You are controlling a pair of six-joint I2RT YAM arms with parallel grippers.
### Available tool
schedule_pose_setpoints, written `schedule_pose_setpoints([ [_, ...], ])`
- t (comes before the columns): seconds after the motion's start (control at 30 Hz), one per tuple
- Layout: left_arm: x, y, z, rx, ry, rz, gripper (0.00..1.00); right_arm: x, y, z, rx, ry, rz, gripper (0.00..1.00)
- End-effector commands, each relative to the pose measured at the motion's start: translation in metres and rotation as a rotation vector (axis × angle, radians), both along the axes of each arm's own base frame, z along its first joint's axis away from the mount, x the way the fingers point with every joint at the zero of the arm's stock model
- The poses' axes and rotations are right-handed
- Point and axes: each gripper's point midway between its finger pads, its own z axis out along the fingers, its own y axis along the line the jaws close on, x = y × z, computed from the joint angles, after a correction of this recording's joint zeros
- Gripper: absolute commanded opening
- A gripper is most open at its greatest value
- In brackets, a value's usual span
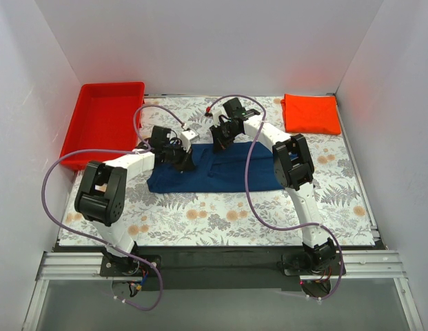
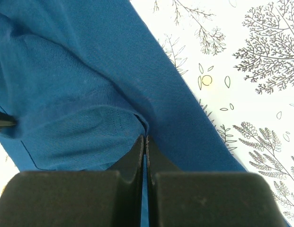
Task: Fold and stack the t-shirts
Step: Fold the tshirt
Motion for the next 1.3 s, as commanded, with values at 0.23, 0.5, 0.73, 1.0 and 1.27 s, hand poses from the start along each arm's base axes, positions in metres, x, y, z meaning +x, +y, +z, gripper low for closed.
schedule_pose_setpoints([
  [0.23,-0.002,0.009,-0.034,0.156,0.108,0.034,0.19,0.004,0.002,0.022,0.031,-0.043,-0.002,0.01],
  [0.5,-0.008,-0.003,0.042,0.006,0.049,0.089,0.28,-0.006,0.007,0.049,0.109,-0.026,0.038,0.01],
  [0.73,-0.039,0.016,0.064,0.047,0.159,0.201,0.33,0.003,-0.028,0.107,0.126,-0.143,0.003,0.33],
  [1.0,-0.076,0.062,0.021,0.27,0.288,0.334,0.3,-0.008,-0.126,0.078,-0.098,-0.15,-0.058,0.34],
  [1.27,-0.067,0.084,-0.028,0.435,0.362,0.421,0.29,0.008,-0.196,0.056,-0.207,-0.134,-0.131,0.31],
])
